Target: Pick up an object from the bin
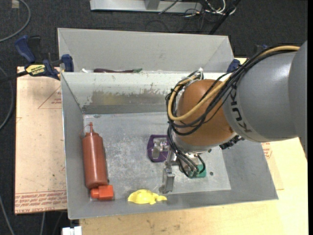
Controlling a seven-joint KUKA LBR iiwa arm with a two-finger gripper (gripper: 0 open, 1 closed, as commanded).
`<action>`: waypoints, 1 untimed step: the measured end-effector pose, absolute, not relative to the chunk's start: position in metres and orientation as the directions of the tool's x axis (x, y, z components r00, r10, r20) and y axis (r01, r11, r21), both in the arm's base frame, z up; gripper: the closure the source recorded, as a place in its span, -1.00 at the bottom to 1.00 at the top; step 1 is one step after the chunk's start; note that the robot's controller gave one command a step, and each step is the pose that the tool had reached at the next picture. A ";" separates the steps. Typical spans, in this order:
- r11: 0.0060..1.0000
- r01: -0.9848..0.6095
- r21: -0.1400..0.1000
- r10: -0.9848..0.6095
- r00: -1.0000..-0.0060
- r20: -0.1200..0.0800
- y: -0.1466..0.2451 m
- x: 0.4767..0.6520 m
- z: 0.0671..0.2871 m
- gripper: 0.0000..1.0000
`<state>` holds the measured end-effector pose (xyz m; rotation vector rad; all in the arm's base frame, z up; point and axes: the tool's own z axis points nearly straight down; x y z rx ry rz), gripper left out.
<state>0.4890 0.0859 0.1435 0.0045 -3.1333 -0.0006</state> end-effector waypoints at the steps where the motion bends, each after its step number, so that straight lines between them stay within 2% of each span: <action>1: 1.000 0.000 0.001 0.000 -1.000 0.001 0.086 0.491 0.148 -1.00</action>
Offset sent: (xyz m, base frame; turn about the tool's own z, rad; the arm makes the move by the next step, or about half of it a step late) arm 0.0549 -0.0786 -0.0735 -0.2290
